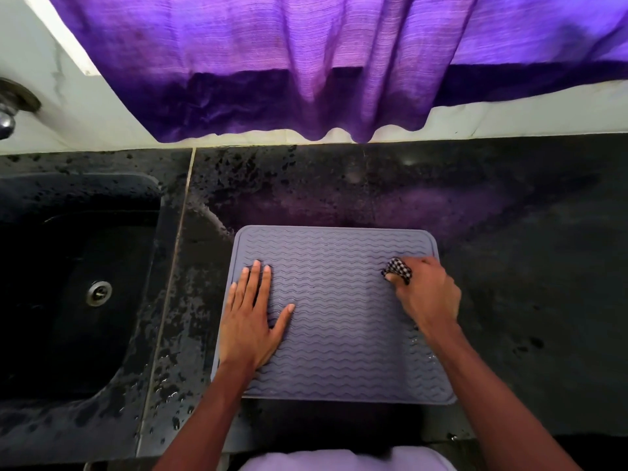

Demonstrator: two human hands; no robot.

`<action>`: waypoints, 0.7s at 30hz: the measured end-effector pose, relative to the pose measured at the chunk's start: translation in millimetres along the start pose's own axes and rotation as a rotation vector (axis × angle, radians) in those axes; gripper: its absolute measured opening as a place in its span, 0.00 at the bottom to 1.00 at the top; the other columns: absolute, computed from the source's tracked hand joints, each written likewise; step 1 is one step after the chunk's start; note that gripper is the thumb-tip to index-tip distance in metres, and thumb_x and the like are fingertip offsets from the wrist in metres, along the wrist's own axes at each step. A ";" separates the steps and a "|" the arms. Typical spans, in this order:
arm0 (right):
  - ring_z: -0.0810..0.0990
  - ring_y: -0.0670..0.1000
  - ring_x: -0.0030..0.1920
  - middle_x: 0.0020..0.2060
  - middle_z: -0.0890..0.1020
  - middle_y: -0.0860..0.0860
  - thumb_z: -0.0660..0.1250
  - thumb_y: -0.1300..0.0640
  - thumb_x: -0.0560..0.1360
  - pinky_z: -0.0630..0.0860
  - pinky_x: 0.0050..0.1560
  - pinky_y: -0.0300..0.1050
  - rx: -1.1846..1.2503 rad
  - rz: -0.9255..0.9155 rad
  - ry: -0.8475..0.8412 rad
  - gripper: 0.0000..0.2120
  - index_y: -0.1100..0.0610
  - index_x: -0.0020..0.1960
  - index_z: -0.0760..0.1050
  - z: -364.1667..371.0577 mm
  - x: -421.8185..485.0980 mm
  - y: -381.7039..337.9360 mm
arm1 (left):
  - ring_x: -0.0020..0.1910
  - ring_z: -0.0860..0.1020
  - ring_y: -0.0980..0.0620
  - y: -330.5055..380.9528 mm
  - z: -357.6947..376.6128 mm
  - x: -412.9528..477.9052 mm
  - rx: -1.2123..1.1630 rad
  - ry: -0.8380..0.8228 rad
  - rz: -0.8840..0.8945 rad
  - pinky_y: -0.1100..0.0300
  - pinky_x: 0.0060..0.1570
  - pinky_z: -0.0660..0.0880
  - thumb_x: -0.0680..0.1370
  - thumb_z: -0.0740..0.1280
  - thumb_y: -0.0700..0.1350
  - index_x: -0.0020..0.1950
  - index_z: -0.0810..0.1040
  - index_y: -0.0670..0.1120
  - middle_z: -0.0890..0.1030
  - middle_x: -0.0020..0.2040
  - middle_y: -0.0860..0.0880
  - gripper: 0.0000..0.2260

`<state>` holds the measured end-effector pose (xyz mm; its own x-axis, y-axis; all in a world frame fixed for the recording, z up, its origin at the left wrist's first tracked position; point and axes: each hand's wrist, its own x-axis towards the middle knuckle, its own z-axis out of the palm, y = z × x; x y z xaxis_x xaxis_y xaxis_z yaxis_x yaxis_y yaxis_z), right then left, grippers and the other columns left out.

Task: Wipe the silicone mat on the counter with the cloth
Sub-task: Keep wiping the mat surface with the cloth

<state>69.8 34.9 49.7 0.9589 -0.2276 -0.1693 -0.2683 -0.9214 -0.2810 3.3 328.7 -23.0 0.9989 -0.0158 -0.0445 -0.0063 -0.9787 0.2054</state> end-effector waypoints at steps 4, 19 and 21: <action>0.80 0.63 0.45 0.50 0.78 0.54 0.71 0.44 0.72 0.77 0.45 0.54 -0.045 0.067 0.035 0.15 0.46 0.57 0.79 -11.4 5.1 27.2 | 0.83 0.49 0.48 0.4 -0.6 -0.4 0.007 -0.001 0.000 0.51 0.80 0.47 0.82 0.46 0.68 0.84 0.50 0.46 0.50 0.84 0.48 0.37; 0.80 0.52 0.46 0.51 0.78 0.49 0.70 0.44 0.73 0.70 0.40 0.42 0.167 -0.092 0.058 0.15 0.49 0.58 0.79 7.9 -3.9 -33.7 | 0.83 0.48 0.49 1.8 -0.4 0.6 0.001 0.000 -0.008 0.51 0.80 0.48 0.82 0.46 0.68 0.84 0.50 0.46 0.50 0.84 0.48 0.37; 0.80 0.52 0.45 0.51 0.78 0.50 0.70 0.45 0.74 0.74 0.41 0.44 0.143 -0.104 0.043 0.16 0.49 0.58 0.79 15.7 -4.7 -33.0 | 0.83 0.48 0.49 1.3 -0.2 0.8 -0.002 -0.001 -0.006 0.50 0.80 0.49 0.81 0.46 0.68 0.84 0.50 0.47 0.50 0.84 0.48 0.37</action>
<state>72.6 71.3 44.9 0.9845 -0.1493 -0.0923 -0.1746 -0.8875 -0.4265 4.1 327.5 -22.6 0.9989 -0.0097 -0.0463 0.0001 -0.9783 0.2072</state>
